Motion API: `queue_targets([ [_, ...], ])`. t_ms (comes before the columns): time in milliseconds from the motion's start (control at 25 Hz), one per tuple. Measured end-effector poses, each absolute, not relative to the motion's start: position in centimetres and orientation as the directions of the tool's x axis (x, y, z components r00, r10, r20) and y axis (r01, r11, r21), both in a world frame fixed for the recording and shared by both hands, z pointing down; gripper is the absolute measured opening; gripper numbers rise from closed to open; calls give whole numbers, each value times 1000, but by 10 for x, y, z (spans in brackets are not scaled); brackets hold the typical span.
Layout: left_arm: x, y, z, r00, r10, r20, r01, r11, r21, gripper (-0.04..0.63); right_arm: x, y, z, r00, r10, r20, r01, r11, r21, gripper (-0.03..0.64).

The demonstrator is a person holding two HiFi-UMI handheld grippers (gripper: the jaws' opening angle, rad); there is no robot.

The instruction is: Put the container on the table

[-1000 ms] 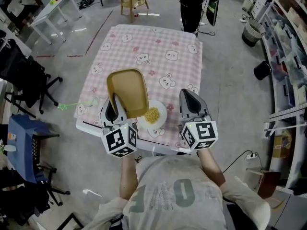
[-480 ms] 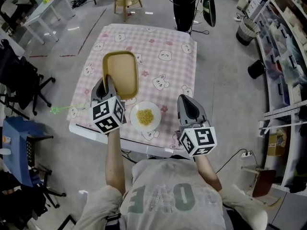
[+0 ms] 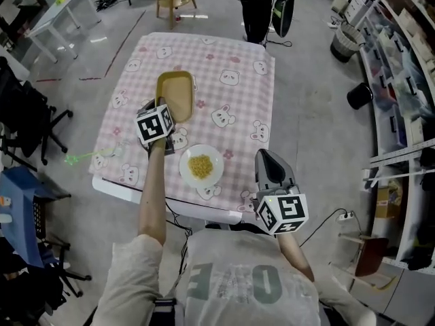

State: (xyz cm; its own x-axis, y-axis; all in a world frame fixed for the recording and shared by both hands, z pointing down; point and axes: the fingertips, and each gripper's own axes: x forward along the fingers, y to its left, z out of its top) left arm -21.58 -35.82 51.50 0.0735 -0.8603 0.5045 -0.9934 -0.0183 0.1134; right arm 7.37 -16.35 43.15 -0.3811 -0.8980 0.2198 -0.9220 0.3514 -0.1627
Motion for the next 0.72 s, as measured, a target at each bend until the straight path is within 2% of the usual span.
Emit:
queue_targets([
  [320, -208, -365, 580, 100, -743, 662, -992, -23, 124, 28, 96, -149, 440, -322, -912, 255, -943, 284, -175, 29],
  [720, -204, -362, 616, 100, -684, 723, -992, -12, 126, 29, 106, -138, 452, -293, -914, 279, -950, 247, -188, 29],
])
